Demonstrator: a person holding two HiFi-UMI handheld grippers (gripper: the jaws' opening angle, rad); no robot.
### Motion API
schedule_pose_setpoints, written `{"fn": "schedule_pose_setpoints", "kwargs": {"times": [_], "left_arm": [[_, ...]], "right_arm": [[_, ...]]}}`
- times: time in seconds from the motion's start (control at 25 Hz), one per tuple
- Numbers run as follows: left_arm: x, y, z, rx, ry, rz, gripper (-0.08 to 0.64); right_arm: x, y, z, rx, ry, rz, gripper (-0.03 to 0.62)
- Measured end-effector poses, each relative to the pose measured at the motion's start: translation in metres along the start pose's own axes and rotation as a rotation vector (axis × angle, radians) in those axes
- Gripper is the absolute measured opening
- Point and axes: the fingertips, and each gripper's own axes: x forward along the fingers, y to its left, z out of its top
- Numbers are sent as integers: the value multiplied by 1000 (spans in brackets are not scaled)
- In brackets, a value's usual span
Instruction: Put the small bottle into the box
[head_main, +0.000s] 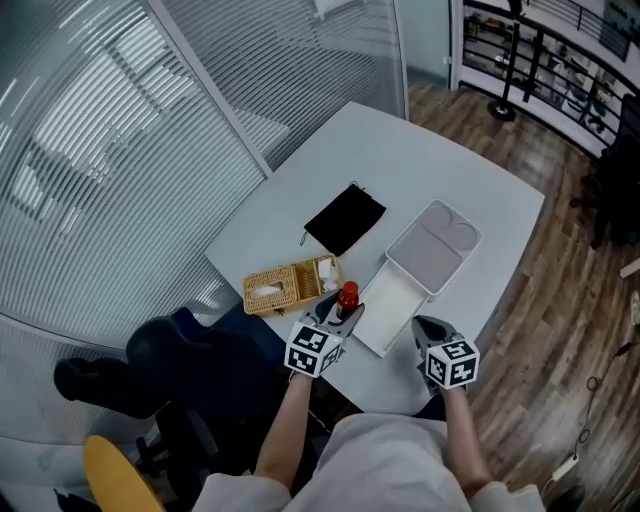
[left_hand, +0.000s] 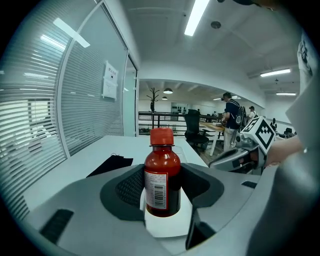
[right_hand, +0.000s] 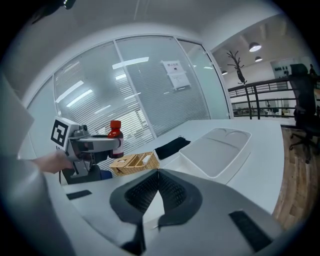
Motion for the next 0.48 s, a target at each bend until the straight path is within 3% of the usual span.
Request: {"fn": "schedule_pose_setpoints", "kwargs": {"times": [0.48], "left_arm": [[53,-27,-46,-45,124,-65,236]], "right_arm": [[-6,-12,3,19,-21,-12,17]]}}
